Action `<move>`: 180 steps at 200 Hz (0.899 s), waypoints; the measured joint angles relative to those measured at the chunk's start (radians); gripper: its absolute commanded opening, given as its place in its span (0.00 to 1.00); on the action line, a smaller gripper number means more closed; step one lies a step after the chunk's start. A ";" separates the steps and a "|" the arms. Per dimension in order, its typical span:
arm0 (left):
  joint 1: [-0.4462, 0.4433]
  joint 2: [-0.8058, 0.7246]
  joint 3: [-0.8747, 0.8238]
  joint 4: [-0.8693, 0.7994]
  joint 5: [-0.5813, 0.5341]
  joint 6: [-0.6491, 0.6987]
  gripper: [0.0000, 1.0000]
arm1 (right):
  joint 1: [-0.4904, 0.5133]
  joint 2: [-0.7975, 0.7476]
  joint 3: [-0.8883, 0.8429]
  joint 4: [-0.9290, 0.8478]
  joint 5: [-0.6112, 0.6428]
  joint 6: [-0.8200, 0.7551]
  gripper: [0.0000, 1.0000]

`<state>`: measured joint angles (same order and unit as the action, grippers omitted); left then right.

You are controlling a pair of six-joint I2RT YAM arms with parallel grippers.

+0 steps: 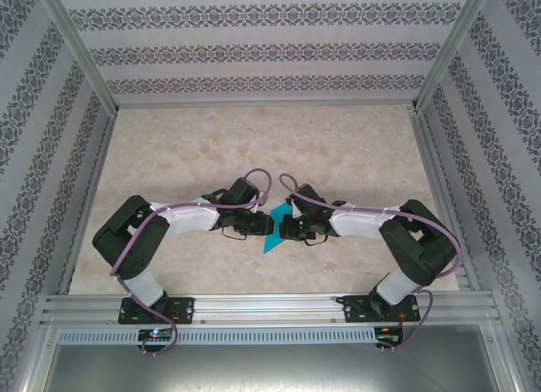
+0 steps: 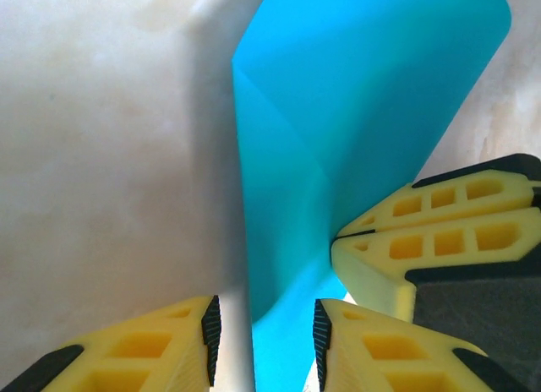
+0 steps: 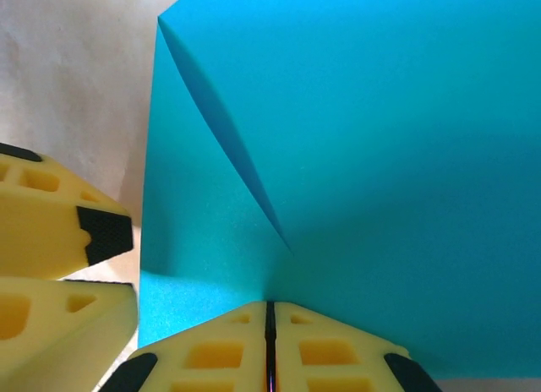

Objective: Fold a paper plane with a square sheet of paper (pick it up from the middle)
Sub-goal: Fold the wing for the fifth time at the center of the table.

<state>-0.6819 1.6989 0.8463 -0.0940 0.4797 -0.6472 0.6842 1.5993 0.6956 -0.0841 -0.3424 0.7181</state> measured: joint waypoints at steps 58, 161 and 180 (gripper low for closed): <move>0.000 0.024 0.000 0.048 0.042 -0.035 0.26 | -0.011 0.000 -0.005 0.011 -0.006 0.000 0.10; 0.000 0.024 0.031 0.021 0.016 -0.008 0.05 | -0.022 0.000 -0.001 0.016 -0.007 0.000 0.10; 0.000 0.024 0.031 0.002 -0.014 0.005 0.06 | -0.022 0.002 0.012 0.020 -0.011 0.000 0.10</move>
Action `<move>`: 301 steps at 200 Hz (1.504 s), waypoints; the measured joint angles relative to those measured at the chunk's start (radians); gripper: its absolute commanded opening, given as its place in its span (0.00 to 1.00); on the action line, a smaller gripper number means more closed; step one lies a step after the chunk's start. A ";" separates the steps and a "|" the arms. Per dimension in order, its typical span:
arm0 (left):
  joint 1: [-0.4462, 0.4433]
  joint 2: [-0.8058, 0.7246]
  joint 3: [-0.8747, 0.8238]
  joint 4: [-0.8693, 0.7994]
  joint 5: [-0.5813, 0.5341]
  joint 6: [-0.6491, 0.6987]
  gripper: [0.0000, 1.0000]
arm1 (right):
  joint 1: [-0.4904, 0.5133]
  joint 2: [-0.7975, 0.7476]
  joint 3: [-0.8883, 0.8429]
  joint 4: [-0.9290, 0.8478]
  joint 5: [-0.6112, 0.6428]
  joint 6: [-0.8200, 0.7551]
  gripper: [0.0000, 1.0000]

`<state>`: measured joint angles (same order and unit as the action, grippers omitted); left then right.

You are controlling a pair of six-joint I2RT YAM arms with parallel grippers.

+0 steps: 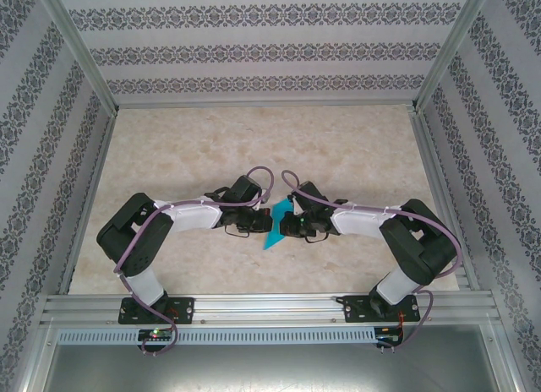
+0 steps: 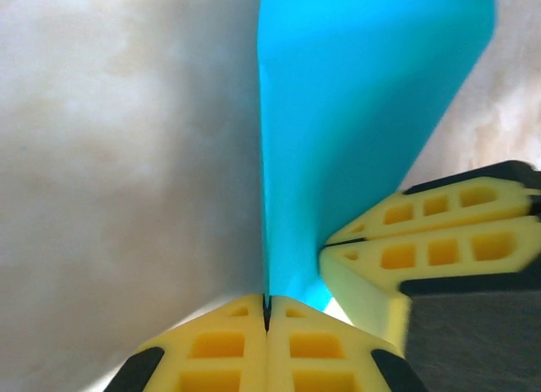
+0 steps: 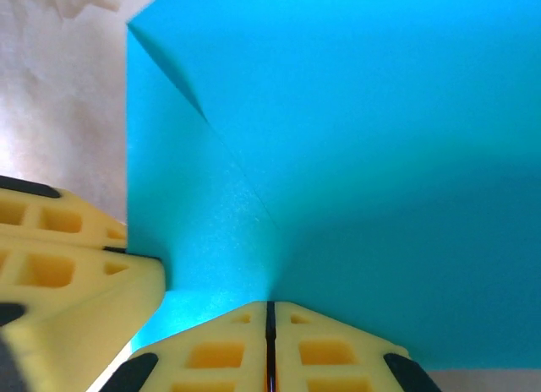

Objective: Fold a paper plane with a square sheet of paper (pick it up from the middle)
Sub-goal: Fold the wing for the fifth time at the center of the table.

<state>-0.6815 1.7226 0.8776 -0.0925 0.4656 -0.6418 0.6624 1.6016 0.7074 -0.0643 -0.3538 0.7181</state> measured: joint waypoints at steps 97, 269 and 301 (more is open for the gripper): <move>0.000 0.000 0.000 -0.028 -0.079 0.033 0.08 | 0.000 0.061 0.054 0.028 -0.014 0.000 0.09; -0.037 0.000 0.035 -0.055 -0.077 0.040 0.11 | -0.002 0.045 0.023 0.017 -0.011 0.001 0.07; -0.039 0.000 0.039 -0.058 -0.074 0.044 0.11 | -0.006 0.045 0.020 0.021 -0.014 0.001 0.07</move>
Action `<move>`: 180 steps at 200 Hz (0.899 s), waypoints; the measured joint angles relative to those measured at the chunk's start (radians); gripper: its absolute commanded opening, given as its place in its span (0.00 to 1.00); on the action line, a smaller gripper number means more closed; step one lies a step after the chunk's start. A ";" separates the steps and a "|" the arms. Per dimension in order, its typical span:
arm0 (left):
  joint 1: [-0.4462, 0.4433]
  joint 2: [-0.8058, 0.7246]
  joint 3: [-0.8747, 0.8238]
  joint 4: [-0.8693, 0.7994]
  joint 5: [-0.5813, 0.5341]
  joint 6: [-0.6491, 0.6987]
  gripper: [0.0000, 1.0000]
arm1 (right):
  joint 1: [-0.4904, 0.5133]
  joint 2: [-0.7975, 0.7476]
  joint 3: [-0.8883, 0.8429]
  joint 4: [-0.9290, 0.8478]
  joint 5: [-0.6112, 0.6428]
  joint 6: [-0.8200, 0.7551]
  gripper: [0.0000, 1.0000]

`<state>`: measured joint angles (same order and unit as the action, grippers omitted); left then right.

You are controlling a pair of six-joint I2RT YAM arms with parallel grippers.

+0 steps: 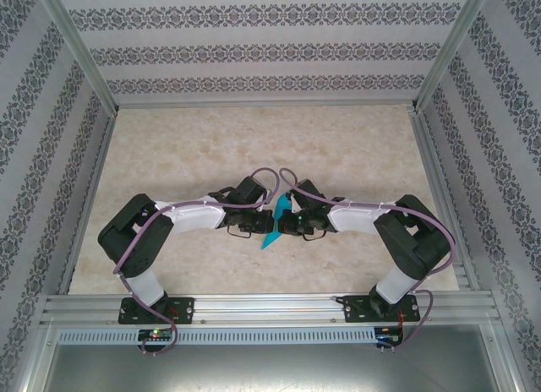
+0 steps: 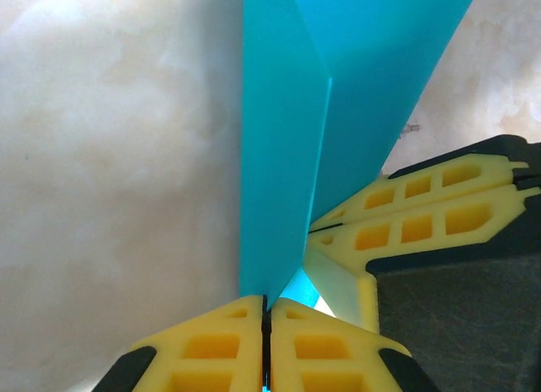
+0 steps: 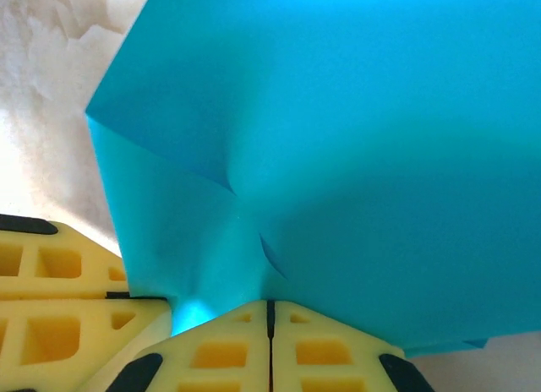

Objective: Fold a paper plane with a square sheet of paper (pick it up from the middle)
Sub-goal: Fold the wing for the fifth time at the center of the table.

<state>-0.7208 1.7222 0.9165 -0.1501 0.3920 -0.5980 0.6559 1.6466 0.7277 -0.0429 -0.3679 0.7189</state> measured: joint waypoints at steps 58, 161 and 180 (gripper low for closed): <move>0.000 0.000 0.006 -0.027 -0.003 0.041 0.19 | -0.005 0.000 -0.013 0.029 -0.008 0.002 0.06; -0.011 -0.029 0.026 -0.076 -0.031 0.080 0.23 | -0.013 0.000 -0.024 0.052 -0.026 0.007 0.05; -0.011 -0.029 0.033 -0.097 -0.043 0.090 0.20 | -0.013 0.000 -0.025 0.055 -0.026 0.007 0.05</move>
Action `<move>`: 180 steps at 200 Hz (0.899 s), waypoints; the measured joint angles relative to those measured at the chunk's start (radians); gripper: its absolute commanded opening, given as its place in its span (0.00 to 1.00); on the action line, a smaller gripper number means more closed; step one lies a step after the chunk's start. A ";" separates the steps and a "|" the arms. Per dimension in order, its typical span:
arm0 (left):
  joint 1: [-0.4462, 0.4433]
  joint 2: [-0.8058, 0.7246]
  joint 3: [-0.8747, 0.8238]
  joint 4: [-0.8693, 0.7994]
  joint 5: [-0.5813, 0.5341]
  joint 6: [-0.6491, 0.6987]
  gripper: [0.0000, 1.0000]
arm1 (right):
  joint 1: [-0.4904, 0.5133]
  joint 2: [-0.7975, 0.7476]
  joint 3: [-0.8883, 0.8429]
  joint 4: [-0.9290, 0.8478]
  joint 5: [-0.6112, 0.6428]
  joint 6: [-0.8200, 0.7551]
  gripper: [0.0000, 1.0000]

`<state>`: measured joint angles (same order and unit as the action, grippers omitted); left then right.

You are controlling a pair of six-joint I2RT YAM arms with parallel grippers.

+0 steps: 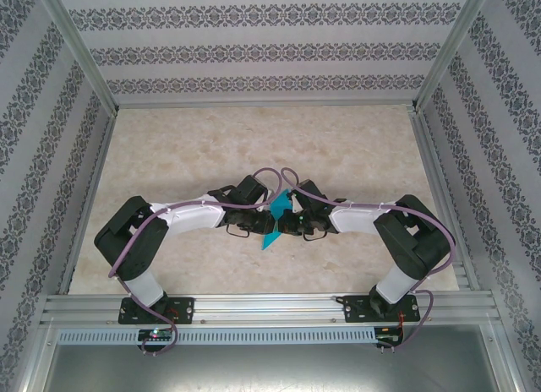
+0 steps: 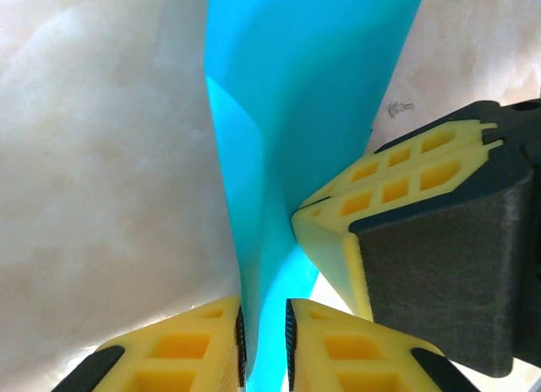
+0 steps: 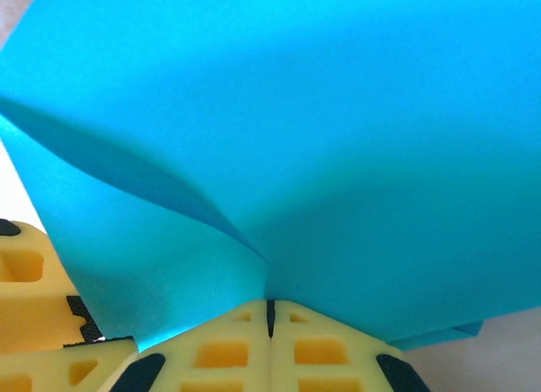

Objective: Fold a paper plane with a square sheet of paper (pick it up from the middle)
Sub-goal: Fold the wing for the fifth time at the center of the table.

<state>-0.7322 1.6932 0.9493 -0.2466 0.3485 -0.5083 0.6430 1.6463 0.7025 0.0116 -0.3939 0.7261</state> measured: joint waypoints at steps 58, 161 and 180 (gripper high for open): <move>0.000 -0.002 0.019 -0.024 -0.014 0.018 0.06 | -0.005 0.000 -0.005 0.008 -0.008 0.000 0.05; -0.003 0.008 0.024 -0.016 0.018 0.022 0.00 | -0.013 -0.003 -0.032 0.059 -0.030 0.013 0.04; -0.009 0.025 0.028 -0.005 0.037 0.019 0.00 | -0.019 -0.004 -0.041 0.076 -0.038 0.026 0.04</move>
<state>-0.7410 1.7184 0.9775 -0.2512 0.3855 -0.4896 0.6243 1.6424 0.6613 0.0875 -0.4320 0.7525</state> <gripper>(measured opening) 0.068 0.049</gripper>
